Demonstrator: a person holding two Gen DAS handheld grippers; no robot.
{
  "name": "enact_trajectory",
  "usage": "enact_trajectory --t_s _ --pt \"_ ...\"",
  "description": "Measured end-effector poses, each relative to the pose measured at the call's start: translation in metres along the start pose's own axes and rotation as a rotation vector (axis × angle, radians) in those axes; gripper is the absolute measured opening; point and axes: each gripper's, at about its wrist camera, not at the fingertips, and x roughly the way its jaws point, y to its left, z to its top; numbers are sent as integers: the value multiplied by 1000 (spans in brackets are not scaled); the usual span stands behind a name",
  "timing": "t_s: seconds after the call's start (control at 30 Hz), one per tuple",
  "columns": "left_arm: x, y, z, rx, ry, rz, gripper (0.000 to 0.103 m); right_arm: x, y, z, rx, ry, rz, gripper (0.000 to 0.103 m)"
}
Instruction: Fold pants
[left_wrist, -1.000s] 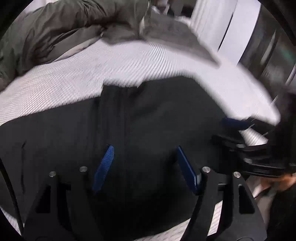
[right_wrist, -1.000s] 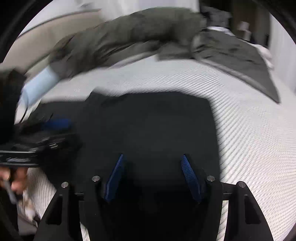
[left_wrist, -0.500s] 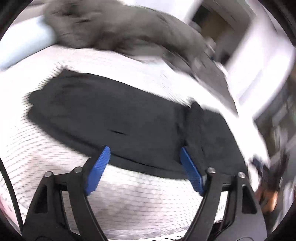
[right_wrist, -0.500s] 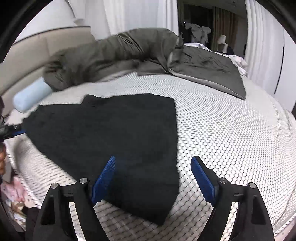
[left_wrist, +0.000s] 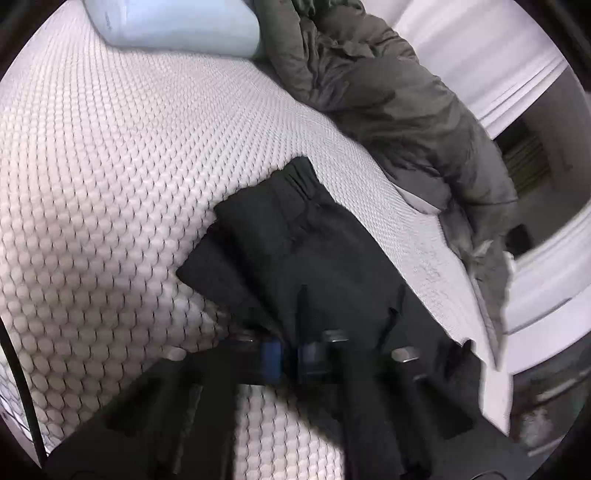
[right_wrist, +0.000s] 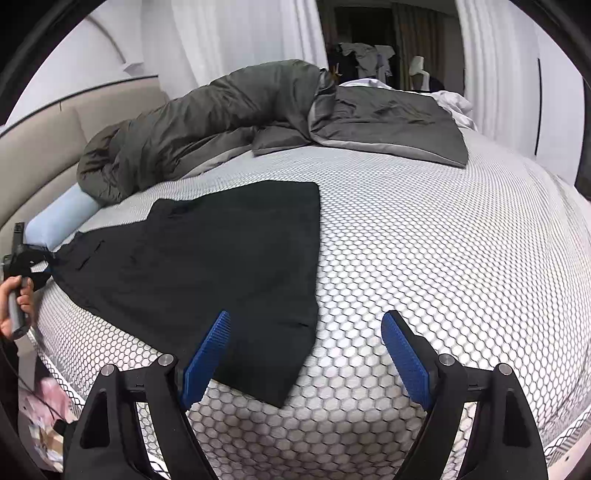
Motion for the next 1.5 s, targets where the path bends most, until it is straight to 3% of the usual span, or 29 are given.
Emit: enact_trajectory --t_s 0.13,0.23,0.37,0.53,0.63,0.7,0.8,0.9,0.93,0.97,1.07,1.17,1.23,1.37,1.43,1.47,1.5 --pt "-26 -49 -4 166 -110 2 1 -3 -14 -5 45 -16 19 86" --pt "-63 -109 -17 296 -179 -73 0 -1 -20 -3 67 -27 36 86" --pt "-92 -220 -70 526 -216 -209 1 -4 -24 1 65 -41 42 86" --pt "-75 -332 -176 741 -58 -414 2 -17 -42 -4 86 -40 -21 86" --pt "-23 -369 -257 899 150 -441 14 -21 -62 -8 193 -17 -45 86" --pt "15 -366 -299 969 315 -337 14 -21 -67 -10 208 4 -47 86" --pt "15 -340 -317 983 338 -334 16 -24 -61 -11 160 10 -43 86" --pt "-16 -306 -304 937 355 -410 53 -18 -52 -6 149 25 5 86" --pt "-29 -295 -293 910 318 -441 73 -14 -48 -2 153 25 26 86" --pt "-38 -281 -267 893 283 -452 87 -9 -42 2 157 24 58 86" --pt "-66 -255 -237 861 157 -454 90 6 -25 16 176 31 179 86" --pt "-47 -240 -200 838 78 -319 90 33 -13 31 234 87 314 81" --pt "-22 -224 -184 805 73 -201 90 51 -14 39 293 122 386 79" --pt "28 -194 -166 714 169 -125 90 98 -15 46 376 246 447 78" --pt "39 -182 -165 676 188 -142 90 113 -12 48 362 281 423 31" --pt "43 -174 -163 647 196 -164 90 115 -10 50 336 298 396 29" --pt "45 -170 -165 634 200 -177 90 112 -7 52 317 285 405 19"
